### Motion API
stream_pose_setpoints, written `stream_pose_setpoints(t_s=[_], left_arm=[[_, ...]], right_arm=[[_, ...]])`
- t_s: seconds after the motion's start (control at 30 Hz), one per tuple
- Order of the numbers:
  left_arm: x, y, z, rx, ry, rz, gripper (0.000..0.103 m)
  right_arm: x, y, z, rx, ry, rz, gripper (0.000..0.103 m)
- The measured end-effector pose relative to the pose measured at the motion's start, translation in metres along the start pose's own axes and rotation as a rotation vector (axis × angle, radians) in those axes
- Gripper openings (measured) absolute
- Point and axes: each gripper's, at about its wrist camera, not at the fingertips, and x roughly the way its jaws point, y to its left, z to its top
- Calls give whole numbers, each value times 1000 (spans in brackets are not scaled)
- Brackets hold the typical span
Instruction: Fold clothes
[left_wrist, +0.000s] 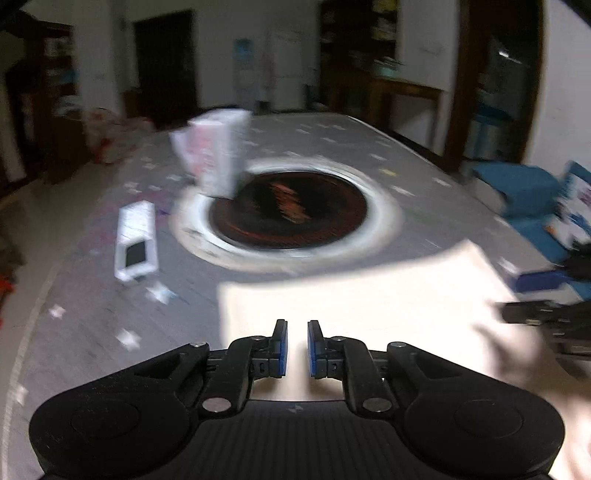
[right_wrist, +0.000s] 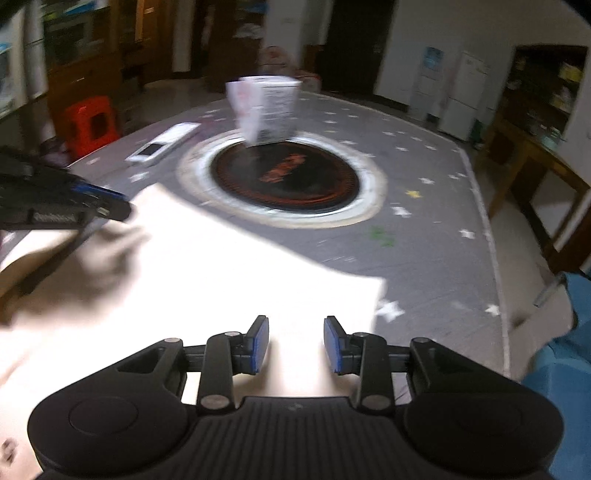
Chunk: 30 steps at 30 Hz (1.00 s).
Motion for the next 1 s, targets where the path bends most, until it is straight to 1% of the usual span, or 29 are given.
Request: stream_pose_setpoints(t_s=[0.07, 0.1, 0.2, 0.37, 0.47, 0.57, 0.63, 0.7, 0.73, 0.83, 0.93, 1.0], left_arm=[[-4, -10, -11, 12, 14, -30, 12], [-3, -14, -17, 16, 22, -33, 12], [3, -18, -29, 20, 47, -10, 11], [-1, -14, -34, 27, 35, 52, 13], [-13, -13, -37, 11, 25, 36, 13], [-33, -23, -42, 8, 1, -13, 14], [-47, -32, -46, 8, -14, -53, 19], [-57, -45, -52, 18, -16, -119, 19], [-62, -52, -56, 28, -15, -152, 21], [-74, -74, -66, 74, -16, -235, 28], [-84, -96, -75, 125, -17, -308, 29], [-89, -107, -79, 153, -23, -342, 31]], right_arm=[[-8, 13, -10, -17, 8, 25, 33], [-12, 18, -15, -21, 12, 32, 33], [-21, 33, -30, -34, 26, 52, 33], [-51, 44, -65, -31, 22, 31, 33], [-72, 42, -87, 1, 14, 21, 33], [-93, 30, -108, 79, 5, -16, 33], [-108, 17, -122, 155, -9, -56, 33], [-122, 3, -134, 238, -24, -98, 33], [-127, -5, -139, 279, -30, -119, 33], [-136, -29, -152, 378, -25, -195, 33], [-137, -55, -163, 464, -10, -275, 33], [-135, -74, -171, 520, -12, -301, 33]])
